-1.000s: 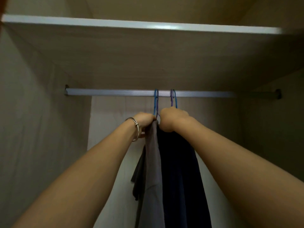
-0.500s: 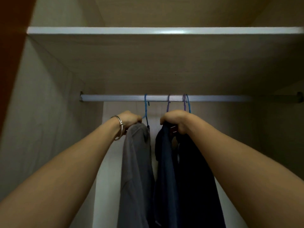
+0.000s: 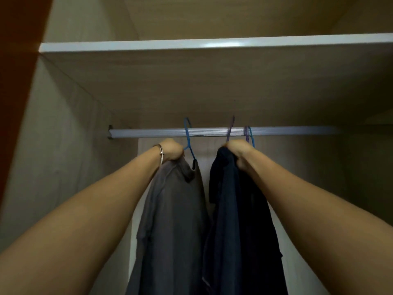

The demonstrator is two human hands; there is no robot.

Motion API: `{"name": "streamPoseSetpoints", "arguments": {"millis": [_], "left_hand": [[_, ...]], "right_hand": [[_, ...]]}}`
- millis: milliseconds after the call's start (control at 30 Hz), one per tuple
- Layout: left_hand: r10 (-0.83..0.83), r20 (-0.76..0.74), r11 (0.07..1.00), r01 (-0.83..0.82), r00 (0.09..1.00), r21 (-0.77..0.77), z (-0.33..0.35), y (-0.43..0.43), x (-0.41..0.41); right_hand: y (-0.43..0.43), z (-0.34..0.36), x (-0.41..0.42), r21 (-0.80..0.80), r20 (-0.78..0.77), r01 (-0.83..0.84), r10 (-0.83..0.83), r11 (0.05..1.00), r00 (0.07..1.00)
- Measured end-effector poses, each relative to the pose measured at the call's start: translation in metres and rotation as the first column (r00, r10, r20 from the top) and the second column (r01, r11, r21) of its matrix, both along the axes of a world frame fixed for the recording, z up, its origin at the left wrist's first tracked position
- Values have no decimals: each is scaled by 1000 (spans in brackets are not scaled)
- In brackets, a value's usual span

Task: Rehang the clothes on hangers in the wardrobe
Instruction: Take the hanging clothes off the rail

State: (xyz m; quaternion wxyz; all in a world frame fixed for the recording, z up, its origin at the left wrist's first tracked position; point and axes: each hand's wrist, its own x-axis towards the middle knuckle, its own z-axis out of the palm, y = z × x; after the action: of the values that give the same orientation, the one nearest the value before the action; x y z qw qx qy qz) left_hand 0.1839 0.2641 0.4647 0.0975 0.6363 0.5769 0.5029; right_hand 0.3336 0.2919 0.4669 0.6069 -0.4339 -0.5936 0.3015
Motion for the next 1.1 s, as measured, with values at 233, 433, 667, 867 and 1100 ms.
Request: {"name": "streamPoseSetpoints", "arguments": {"millis": [233,433,667,867,1100], "left_hand": [[94,-113,985,-76,989,158,1,-33,-27],[182,-94,971,-164,979,175,-53,-77,-42],[330,-29,944,-329,944,24,-147,-162,-59],[512,-10,852,-509,859,-120,-219,-268,-55],[718,-106,662,-722,688,-202,-250,-385,-60]], "right_hand": [[-40,-21,-29,117,-115,-278,291,953,950],[-65,-85,-53,62,-126,-462,466,885,876],[-111,-169,-87,-62,-239,-812,782,580,576],[-183,-261,-113,-184,-299,-952,909,245,292],[-271,-296,-161,-256,-312,-960,950,-108,-24]]}}
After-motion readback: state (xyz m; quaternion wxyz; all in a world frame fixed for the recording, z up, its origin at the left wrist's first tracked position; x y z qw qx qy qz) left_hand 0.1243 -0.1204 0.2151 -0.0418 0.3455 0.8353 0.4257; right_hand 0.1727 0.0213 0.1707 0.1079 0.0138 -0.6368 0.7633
